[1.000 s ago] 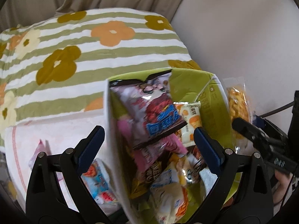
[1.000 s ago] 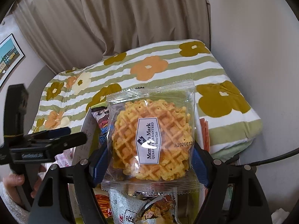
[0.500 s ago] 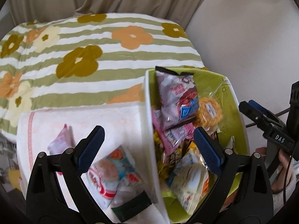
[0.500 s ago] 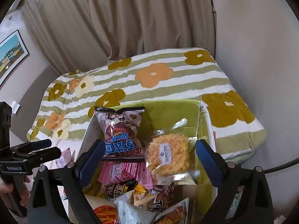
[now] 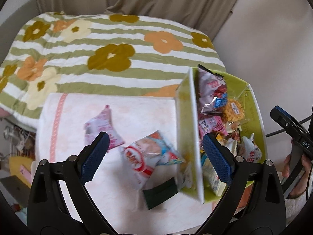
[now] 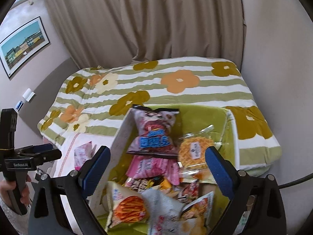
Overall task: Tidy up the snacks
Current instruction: 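Withdraw both tools from the box toward the remaining bags on the tray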
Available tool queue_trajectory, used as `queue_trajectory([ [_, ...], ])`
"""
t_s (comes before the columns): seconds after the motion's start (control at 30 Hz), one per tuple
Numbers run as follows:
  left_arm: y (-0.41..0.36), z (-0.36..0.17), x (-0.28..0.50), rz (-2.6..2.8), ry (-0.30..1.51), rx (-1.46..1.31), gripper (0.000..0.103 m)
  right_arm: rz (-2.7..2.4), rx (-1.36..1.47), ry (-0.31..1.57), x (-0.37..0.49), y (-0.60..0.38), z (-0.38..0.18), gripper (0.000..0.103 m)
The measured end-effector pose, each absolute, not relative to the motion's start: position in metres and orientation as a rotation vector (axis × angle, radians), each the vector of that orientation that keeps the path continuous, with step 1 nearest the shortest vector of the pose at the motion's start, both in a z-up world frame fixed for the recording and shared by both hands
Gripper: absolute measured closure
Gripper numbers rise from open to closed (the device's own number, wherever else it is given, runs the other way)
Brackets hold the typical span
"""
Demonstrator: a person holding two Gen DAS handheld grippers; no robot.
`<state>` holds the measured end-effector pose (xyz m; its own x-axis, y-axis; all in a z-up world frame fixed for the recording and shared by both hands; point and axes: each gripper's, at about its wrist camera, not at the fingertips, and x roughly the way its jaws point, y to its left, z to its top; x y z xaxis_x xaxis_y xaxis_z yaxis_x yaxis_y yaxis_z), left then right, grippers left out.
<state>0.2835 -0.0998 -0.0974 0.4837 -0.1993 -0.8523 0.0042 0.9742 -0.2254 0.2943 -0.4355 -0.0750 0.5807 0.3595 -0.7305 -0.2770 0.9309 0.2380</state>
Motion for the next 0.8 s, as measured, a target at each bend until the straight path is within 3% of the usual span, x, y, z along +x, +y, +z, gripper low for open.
queue_trajectory([
  [0.47, 0.007, -0.096, 0.265, -0.202, 1.052, -0.186, 0.007, 0.327, 0.089, 0.857, 0.241, -0.333, -0.056, 0.006],
  [0.8, 0.063, -0.122, 0.279, -0.388, 1.111, -0.018, 0.007, 0.175, 0.177, 0.932, 0.224, -0.246, -0.083, 0.006],
])
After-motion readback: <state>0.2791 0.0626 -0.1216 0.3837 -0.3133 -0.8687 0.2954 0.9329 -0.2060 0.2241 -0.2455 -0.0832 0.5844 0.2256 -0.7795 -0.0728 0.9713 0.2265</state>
